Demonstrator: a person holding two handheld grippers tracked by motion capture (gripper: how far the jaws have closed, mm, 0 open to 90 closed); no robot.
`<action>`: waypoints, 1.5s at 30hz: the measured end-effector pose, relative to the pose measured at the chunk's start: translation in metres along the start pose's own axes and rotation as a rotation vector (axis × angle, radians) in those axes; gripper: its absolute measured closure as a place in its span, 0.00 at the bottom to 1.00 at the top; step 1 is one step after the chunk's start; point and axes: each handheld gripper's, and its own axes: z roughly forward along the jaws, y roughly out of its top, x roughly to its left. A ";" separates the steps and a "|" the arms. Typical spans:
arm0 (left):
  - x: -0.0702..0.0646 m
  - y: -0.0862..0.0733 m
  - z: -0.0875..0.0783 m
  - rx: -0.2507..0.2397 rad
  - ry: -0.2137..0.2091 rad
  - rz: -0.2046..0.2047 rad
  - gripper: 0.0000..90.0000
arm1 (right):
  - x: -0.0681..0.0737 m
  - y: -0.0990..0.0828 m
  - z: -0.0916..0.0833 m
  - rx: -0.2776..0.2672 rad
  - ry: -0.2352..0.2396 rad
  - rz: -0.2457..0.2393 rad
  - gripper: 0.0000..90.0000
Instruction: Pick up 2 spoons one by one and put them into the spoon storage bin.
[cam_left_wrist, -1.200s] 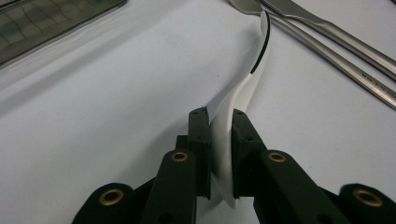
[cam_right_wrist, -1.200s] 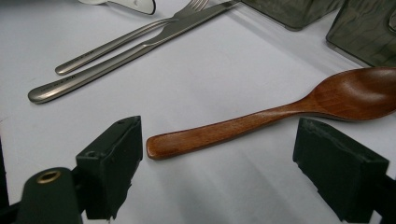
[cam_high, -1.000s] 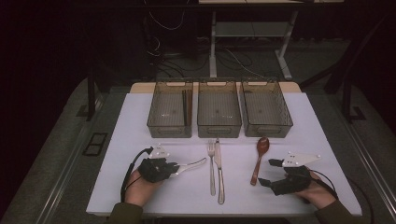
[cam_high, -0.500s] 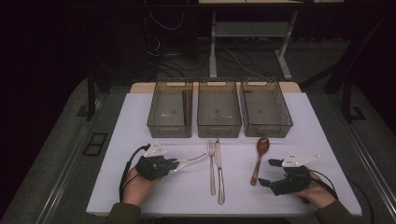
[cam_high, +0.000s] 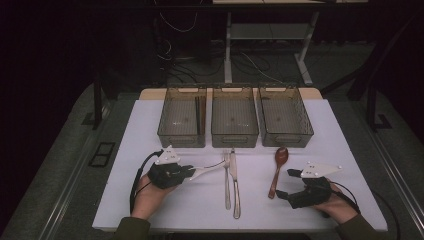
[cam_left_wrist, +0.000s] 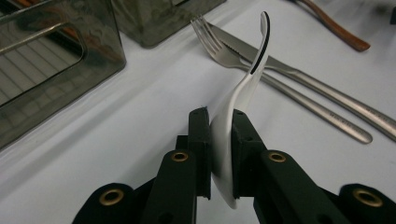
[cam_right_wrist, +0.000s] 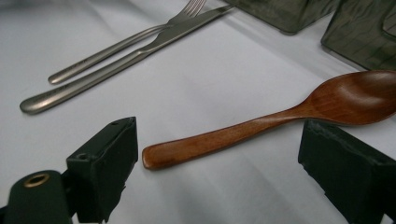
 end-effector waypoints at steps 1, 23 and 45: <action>0.000 0.001 0.000 -0.002 -0.004 -0.001 0.89 | 0.000 0.000 0.000 -0.002 -0.001 0.005 0.13; 0.005 0.044 0.013 -0.079 -0.058 0.044 0.89 | -0.001 0.001 0.006 0.001 -0.014 0.000 0.13; 0.022 0.108 0.040 -0.105 -0.083 0.156 0.89 | -0.002 0.000 0.007 0.005 -0.016 0.000 0.13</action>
